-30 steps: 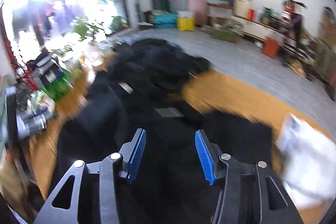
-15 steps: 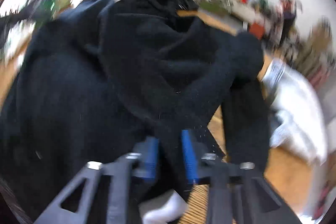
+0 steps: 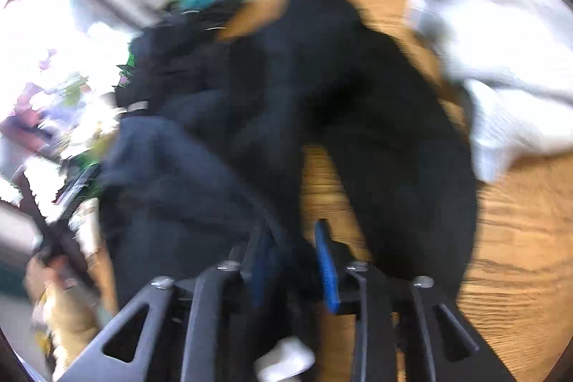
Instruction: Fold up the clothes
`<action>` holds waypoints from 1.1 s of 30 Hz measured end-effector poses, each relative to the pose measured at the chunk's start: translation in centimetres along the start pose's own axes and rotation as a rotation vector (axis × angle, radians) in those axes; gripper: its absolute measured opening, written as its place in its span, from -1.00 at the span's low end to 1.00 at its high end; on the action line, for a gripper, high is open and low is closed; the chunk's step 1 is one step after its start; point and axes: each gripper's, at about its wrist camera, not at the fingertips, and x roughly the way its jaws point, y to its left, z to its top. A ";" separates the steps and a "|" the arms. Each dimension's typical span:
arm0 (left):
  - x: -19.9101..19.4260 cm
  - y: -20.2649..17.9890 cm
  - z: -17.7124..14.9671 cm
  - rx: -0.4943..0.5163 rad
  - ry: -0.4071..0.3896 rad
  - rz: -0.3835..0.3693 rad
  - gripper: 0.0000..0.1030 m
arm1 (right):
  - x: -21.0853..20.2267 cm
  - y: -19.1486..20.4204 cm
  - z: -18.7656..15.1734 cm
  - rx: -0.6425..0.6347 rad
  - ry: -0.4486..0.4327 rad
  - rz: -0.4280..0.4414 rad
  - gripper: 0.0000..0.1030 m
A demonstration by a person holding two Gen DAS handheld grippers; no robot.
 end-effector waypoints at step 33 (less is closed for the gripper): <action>-0.8 -3.5 -7.9 0.633 -0.220 0.181 0.21 | -5.2 6.2 5.7 -0.001 -0.211 0.215 -0.88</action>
